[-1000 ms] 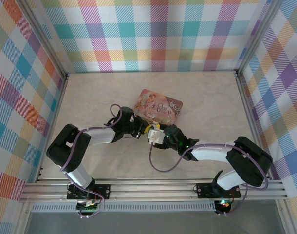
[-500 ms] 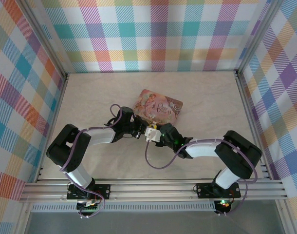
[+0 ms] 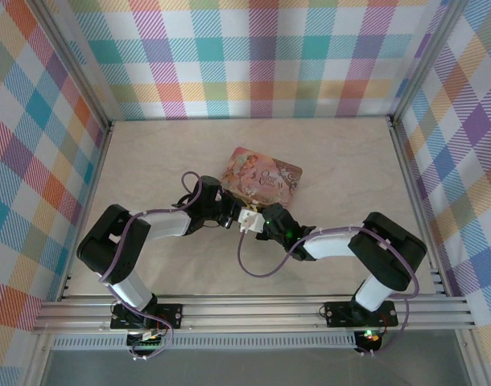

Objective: Unlock the padlock with the key

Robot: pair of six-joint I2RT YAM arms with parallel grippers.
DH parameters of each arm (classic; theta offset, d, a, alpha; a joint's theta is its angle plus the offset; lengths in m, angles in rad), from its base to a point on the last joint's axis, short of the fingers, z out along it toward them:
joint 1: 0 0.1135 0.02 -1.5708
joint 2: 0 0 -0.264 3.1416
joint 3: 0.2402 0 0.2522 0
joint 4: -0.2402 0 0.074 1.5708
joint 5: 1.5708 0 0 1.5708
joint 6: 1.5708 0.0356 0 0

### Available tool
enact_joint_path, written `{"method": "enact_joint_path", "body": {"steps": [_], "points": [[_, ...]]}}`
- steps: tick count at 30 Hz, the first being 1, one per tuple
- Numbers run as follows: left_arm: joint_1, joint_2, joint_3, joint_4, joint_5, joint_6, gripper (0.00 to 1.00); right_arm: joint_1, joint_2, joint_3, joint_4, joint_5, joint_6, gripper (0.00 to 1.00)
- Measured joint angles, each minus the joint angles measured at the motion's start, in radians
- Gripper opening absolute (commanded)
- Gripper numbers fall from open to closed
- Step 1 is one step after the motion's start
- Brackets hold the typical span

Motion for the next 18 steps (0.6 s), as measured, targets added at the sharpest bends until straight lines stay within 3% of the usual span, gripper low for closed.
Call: {"method": "enact_joint_path", "body": {"steps": [10, 18], "points": [[0.000, 0.000, 0.003, -0.003, -0.010, 0.000, 0.00, 0.000, 0.000, 0.000, 0.000, 0.004, 0.028, 0.00], [0.000, 0.000, 0.004, -0.002, -0.009, -0.001, 0.00, 0.000, -0.010, 0.007, -0.024, 0.010, 0.137, 0.00]]}}
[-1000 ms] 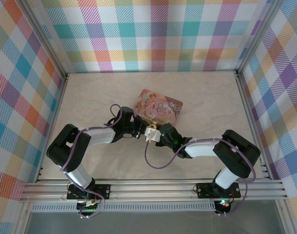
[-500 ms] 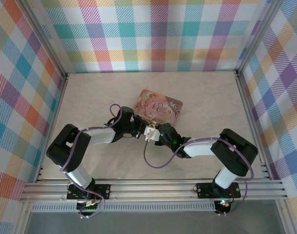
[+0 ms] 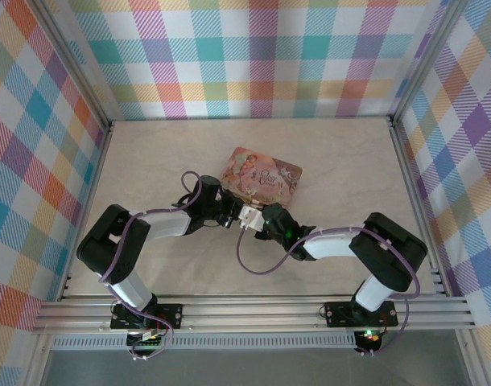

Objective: Unlock the padlock with the key

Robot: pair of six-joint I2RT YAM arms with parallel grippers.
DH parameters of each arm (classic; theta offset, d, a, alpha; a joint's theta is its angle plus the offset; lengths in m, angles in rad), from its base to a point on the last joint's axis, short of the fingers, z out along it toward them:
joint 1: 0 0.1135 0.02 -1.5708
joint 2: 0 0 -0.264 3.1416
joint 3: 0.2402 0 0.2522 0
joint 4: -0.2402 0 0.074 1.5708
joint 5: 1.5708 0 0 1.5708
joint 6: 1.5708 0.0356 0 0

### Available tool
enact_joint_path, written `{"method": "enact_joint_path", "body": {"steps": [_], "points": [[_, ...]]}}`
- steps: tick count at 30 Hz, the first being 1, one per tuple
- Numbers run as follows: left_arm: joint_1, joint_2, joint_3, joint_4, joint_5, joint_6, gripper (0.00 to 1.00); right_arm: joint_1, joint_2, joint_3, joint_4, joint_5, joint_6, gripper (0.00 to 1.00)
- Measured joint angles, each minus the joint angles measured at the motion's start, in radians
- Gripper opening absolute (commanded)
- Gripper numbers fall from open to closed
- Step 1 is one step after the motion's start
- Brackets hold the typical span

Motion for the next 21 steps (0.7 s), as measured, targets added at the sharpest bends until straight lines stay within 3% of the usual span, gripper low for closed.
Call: {"method": "enact_joint_path", "body": {"steps": [21], "points": [[-0.006, 0.000, 0.010, -0.002, 0.000, -0.002, 0.00, 0.000, -0.021, -0.006, -0.024, -0.034, 0.498, 0.00]]}}
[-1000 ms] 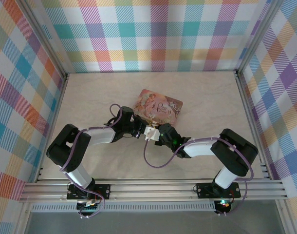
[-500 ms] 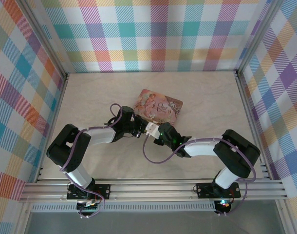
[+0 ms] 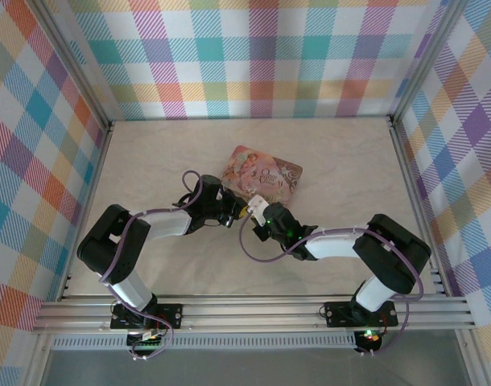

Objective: Unlock the padlock with the key

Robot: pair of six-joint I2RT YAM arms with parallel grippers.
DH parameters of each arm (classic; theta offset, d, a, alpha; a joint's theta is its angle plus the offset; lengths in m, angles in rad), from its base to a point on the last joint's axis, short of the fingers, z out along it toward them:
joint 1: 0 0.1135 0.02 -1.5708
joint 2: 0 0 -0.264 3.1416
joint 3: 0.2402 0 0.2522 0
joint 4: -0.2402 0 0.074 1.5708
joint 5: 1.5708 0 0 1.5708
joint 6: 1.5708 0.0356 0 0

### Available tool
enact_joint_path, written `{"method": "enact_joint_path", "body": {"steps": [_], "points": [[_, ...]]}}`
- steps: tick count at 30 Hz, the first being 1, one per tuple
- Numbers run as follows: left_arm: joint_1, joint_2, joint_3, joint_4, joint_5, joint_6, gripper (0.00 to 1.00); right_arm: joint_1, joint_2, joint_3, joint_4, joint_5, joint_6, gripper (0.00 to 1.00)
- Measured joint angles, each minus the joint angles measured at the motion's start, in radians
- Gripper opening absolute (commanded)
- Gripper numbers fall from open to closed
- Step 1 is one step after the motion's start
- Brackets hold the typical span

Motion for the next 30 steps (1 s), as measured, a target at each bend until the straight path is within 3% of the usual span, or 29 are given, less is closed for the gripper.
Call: {"method": "enact_joint_path", "body": {"steps": [4, 7, 11, 21, 30], "points": [[-0.002, 0.000, 0.000, -0.010, -0.001, 0.001, 0.04, 0.000, 0.000, -0.007, 0.007, -0.011, 0.050, 0.00], [-0.003, 0.000, 0.000, -0.015, -0.002, 0.007, 0.18, 0.000, 0.000, -0.012, 0.013, -0.018, 0.080, 0.00], [-0.005, 0.000, 0.003, -0.021, -0.001, 0.014, 0.29, 0.000, 0.000, -0.016, 0.026, -0.037, 0.124, 0.00], [0.013, -0.065, 0.003, -0.113, -0.003, 0.071, 0.44, -0.022, -0.001, -0.065, 0.071, -0.087, 0.248, 0.00], [0.082, -0.155, 0.019, -0.245, -0.027, 0.168, 0.54, -0.090, -0.039, -0.138, 0.136, -0.216, 0.414, 0.00]]}}
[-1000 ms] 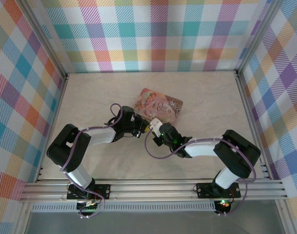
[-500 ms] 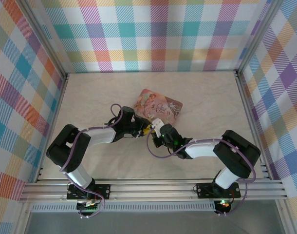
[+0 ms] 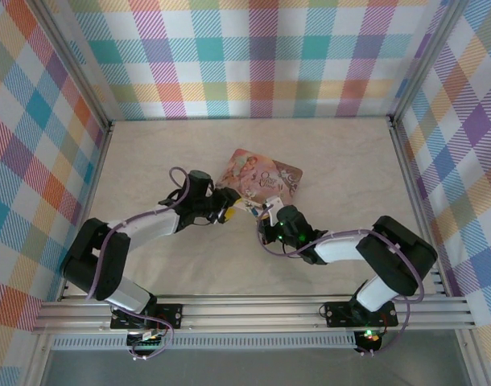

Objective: Unlock the padlock with the key

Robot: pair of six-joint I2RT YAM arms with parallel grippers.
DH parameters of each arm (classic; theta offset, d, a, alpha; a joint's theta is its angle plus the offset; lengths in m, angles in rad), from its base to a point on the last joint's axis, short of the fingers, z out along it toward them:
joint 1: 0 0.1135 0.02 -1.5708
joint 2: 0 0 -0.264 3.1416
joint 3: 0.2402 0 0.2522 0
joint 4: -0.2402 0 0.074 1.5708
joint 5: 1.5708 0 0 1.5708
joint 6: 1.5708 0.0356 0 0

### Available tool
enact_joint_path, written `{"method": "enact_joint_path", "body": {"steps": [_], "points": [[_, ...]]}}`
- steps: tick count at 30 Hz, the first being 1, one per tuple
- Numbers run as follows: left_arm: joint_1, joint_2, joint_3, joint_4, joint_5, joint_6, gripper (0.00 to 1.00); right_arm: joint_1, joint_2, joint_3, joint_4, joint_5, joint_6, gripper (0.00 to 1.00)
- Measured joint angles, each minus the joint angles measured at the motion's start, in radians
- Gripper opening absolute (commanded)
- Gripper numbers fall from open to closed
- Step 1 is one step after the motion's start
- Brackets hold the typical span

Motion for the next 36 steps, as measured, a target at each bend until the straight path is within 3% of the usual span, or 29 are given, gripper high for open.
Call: {"method": "enact_joint_path", "body": {"steps": [13, 22, 28, 36], "points": [[0.125, -0.002, 0.217, -0.241, -0.053, 0.272, 0.77, -0.113, -0.008, -0.037, 0.031, -0.192, 0.245, 0.00], [0.170, 0.202, 0.367, -0.268, -0.025, 0.462, 0.79, -0.153, 0.040, -0.036, 0.030, -0.258, 0.319, 0.00], [0.180, 0.341, 0.433, -0.240, 0.043, 0.503, 0.79, -0.164, 0.042, -0.033, 0.029, -0.277, 0.329, 0.00], [0.180, 0.409, 0.463, -0.217, 0.097, 0.527, 0.76, -0.170, 0.044, -0.033, 0.030, -0.283, 0.329, 0.00]]}}
